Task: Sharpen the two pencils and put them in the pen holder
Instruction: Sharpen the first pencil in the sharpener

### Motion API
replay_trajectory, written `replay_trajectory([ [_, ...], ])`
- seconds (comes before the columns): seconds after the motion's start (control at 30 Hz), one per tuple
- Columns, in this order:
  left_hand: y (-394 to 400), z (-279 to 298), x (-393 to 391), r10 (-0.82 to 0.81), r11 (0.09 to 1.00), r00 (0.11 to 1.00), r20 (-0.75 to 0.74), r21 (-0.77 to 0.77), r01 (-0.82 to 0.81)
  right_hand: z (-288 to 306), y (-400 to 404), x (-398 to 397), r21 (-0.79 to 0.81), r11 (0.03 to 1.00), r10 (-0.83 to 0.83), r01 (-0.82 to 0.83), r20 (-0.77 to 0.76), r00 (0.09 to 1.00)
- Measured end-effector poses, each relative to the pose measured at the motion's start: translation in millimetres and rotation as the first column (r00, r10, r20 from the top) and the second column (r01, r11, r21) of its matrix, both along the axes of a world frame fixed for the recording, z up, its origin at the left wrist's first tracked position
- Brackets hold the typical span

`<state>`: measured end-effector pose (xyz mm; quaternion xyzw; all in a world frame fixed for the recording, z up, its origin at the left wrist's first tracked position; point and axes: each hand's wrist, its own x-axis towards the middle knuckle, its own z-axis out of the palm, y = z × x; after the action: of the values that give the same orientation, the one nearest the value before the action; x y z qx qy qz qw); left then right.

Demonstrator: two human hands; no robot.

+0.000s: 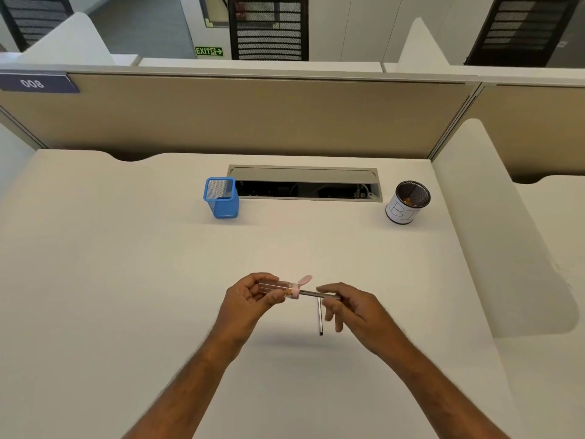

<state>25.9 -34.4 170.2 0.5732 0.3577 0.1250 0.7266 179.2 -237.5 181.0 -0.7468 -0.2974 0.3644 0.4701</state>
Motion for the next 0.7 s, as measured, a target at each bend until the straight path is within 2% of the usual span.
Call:
replay_trajectory([
  [0.13, 1, 0, 0, 0.022, 1.0, 1.0, 0.01, -0.01, -0.022, 0, -3, -2, -0.011, 0.999, -0.034, 0.036, 0.181, 0.983],
  [0.3, -1, 0, 2, 0.007, 1.0, 1.0, 0.027, -0.029, -0.006, -2, -7, -2, 0.02, 1.0, -0.018, 0.01, 0.424, 0.905],
  [0.37, -2, 0, 1, 0.007, 0.999, 0.999, 0.04, -0.037, -0.006, -1, -5, -1, 0.045, 0.999, -0.031, 0.015, 0.377, 0.926],
  [0.57, 0, 0, 1, -0.023, 1.0, 0.999, 0.045, -0.017, 0.024, 5, 8, 3, -0.026, 0.997, -0.066, 0.067, 0.039, 0.997],
  [0.7, 5, 2, 3, -0.006, 1.0, 0.999, 0.044, -0.007, 0.006, 5, 9, 0, 0.025, 0.997, -0.076, 0.075, 0.022, 0.997],
])
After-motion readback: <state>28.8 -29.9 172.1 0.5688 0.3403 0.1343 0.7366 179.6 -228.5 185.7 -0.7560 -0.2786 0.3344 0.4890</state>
